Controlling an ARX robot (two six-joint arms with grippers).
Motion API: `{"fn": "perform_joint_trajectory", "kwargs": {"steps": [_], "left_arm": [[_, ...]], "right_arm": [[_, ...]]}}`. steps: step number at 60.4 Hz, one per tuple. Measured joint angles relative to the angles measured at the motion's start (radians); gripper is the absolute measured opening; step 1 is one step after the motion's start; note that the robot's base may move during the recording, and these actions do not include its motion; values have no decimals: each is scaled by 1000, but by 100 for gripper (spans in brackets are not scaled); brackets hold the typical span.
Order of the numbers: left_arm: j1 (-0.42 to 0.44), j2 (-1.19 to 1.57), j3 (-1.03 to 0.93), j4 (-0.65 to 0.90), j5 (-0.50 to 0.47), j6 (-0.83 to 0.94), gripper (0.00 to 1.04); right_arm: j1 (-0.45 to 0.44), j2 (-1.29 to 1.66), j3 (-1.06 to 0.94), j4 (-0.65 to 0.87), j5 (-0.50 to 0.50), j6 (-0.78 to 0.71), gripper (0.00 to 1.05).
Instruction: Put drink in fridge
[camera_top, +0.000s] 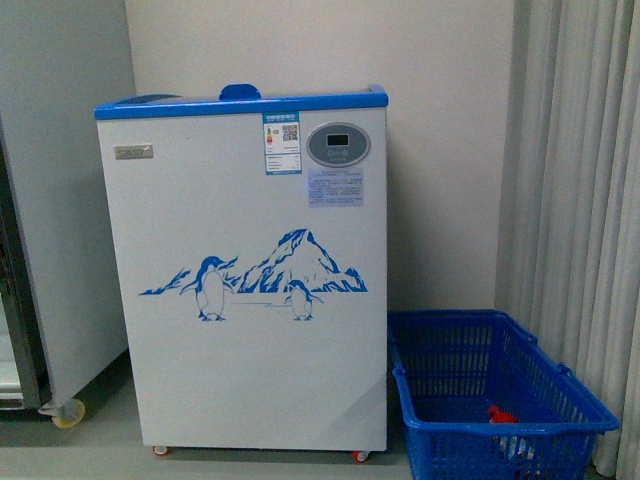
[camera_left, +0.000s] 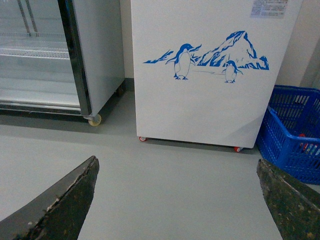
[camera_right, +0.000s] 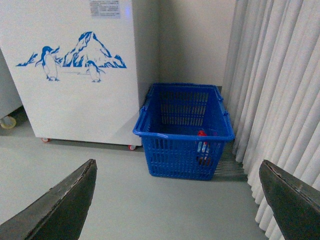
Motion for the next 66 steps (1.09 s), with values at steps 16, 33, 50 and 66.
{"fn": "perform_joint_trajectory", "kwargs": {"steps": [16, 33, 50, 66], "left_arm": [[0, 0, 0, 0, 0, 0, 97], [0, 0, 0, 0, 0, 0, 97], [0, 0, 0, 0, 0, 0, 97], [0, 0, 0, 0, 0, 0, 97]], "right_arm": [[0, 0, 0, 0, 0, 0, 97], [0, 0, 0, 0, 0, 0, 97], [0, 0, 0, 0, 0, 0, 97], [0, 0, 0, 0, 0, 0, 97]]}}
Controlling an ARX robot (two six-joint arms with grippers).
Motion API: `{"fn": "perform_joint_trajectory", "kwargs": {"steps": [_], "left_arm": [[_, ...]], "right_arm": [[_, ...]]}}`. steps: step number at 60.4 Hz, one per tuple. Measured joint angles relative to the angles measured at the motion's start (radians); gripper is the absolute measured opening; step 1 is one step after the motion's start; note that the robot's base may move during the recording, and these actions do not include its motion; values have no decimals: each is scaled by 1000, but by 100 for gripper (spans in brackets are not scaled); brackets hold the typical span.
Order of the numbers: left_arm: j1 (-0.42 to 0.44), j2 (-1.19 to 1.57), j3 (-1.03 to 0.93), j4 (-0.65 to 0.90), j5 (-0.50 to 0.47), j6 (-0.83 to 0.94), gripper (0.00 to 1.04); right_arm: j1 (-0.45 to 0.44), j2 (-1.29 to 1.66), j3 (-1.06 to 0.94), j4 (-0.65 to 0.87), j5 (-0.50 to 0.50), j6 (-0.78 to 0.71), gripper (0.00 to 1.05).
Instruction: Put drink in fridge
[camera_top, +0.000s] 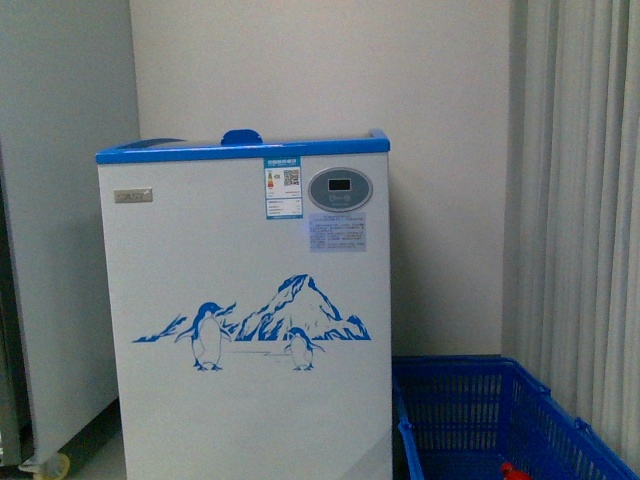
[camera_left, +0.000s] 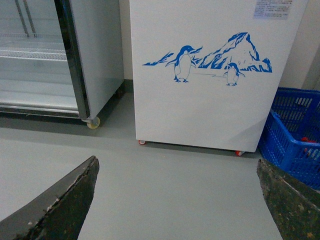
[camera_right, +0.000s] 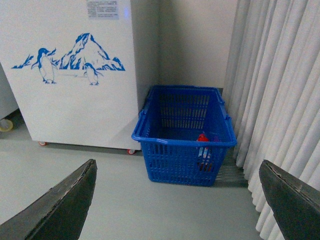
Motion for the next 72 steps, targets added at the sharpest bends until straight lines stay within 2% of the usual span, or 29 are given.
{"fn": "perform_joint_trajectory", "kwargs": {"steps": [72], "left_arm": [[0, 1, 0, 0, 0, 0, 97]], "right_arm": [[0, 0, 0, 0, 0, 0, 97]]}}
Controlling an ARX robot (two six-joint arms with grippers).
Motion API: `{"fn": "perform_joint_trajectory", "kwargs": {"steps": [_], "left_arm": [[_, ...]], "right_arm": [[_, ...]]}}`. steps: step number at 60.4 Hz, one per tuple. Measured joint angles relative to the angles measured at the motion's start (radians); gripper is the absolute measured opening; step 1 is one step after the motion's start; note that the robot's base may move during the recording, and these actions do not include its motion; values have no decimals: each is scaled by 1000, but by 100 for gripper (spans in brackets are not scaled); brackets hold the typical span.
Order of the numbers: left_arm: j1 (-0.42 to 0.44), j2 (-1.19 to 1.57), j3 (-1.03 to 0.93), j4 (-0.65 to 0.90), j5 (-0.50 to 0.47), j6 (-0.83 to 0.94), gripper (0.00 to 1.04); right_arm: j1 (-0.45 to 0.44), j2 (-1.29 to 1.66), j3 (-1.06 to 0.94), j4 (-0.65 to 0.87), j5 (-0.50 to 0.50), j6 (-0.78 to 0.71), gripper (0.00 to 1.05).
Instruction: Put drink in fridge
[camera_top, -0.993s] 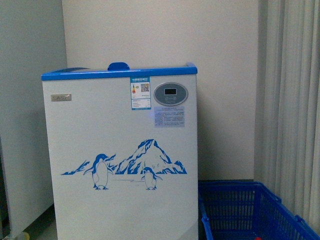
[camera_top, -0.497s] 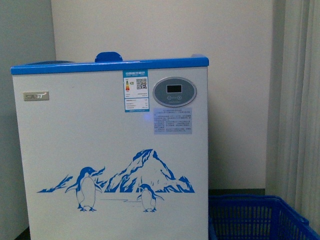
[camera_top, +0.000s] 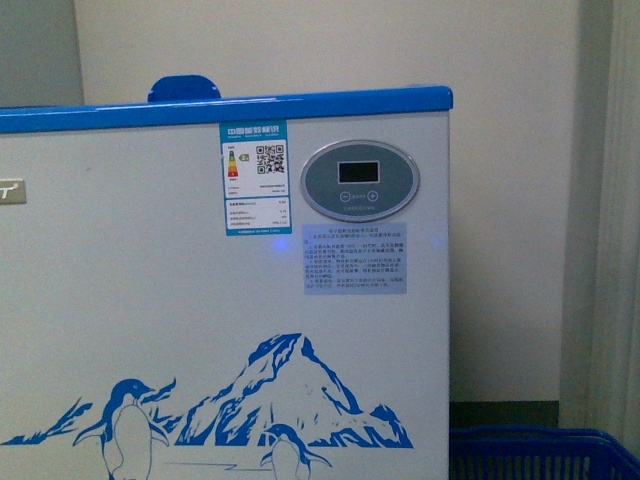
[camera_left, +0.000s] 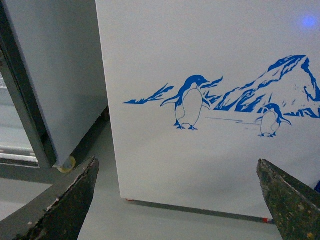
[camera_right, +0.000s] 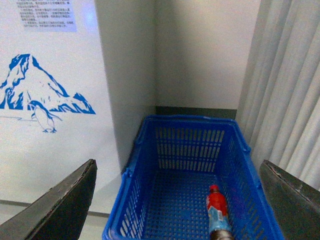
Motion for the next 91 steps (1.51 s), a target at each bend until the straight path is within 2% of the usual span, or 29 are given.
{"fn": "perform_joint_trajectory", "kwargs": {"steps": [34, 35, 40, 43, 47, 53, 59, 65, 70, 78, 91], "left_arm": [[0, 0, 0, 0, 0, 0, 97], [0, 0, 0, 0, 0, 0, 97], [0, 0, 0, 0, 0, 0, 97], [0, 0, 0, 0, 0, 0, 97], [0, 0, 0, 0, 0, 0, 97], [0, 0, 0, 0, 0, 0, 97], [0, 0, 0, 0, 0, 0, 97], [0, 0, 0, 0, 0, 0, 97], [0, 0, 0, 0, 0, 0, 97], [0, 0, 0, 0, 0, 0, 97], [0, 0, 0, 0, 0, 0, 97]], "right_arm": [[0, 0, 0, 0, 0, 0, 97], [4, 6, 2, -6, 18, 10, 97], [57, 210, 112, -248, 309, 153, 97], [19, 336, 146, -265, 343, 196, 97], [-65, 516, 171, -221, 276, 215, 97], [-185, 782, 193, -69, 162, 199, 97], [-248, 1050, 227, 94, 133, 159, 97], [-254, 1440, 296, 338, 146, 106, 97], [-241, 1682, 378, 464, 192, 83, 97], [-214, 1951, 508, 535, 257, 55, 97], [-172, 2307, 769, 508, 342, 31, 97]]}}
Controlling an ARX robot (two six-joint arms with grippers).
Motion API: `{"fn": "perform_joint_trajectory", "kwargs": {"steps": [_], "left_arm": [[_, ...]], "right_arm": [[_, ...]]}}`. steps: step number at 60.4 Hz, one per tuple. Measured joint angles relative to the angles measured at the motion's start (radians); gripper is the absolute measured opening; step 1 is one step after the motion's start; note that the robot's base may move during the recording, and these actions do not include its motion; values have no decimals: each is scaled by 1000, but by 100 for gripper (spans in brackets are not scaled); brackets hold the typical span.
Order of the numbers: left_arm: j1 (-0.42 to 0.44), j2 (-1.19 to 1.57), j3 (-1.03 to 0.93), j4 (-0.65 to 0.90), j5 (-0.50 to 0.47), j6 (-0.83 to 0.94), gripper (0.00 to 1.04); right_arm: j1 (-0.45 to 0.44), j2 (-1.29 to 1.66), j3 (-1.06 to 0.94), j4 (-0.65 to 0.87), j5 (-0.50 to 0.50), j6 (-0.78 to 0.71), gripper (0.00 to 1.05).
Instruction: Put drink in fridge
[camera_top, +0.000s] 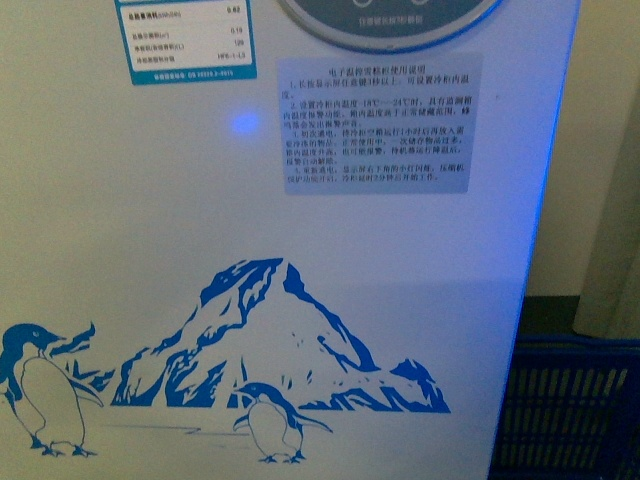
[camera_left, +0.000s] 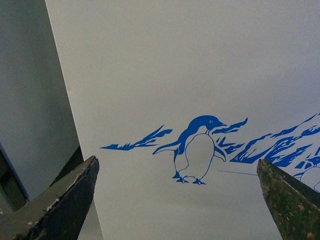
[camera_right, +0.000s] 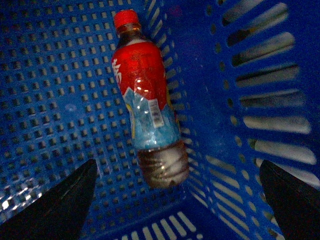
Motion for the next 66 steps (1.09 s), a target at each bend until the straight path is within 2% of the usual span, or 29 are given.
{"fn": "perform_joint_trajectory", "kwargs": {"steps": [10, 11, 14, 40, 66], "left_arm": [[0, 0, 0, 0, 0, 0, 97], [0, 0, 0, 0, 0, 0, 97], [0, 0, 0, 0, 0, 0, 97], [0, 0, 0, 0, 0, 0, 97], [0, 0, 0, 0, 0, 0, 97]], "right_arm": [[10, 233, 252, -77, 69, -9, 97], [10, 337, 367, -134, 96, 0, 97], [10, 368, 400, -154, 103, 8, 97], [-18, 567, 624, -374, 117, 151, 97], [-19, 664, 698, -455, 128, 185, 97]]}}
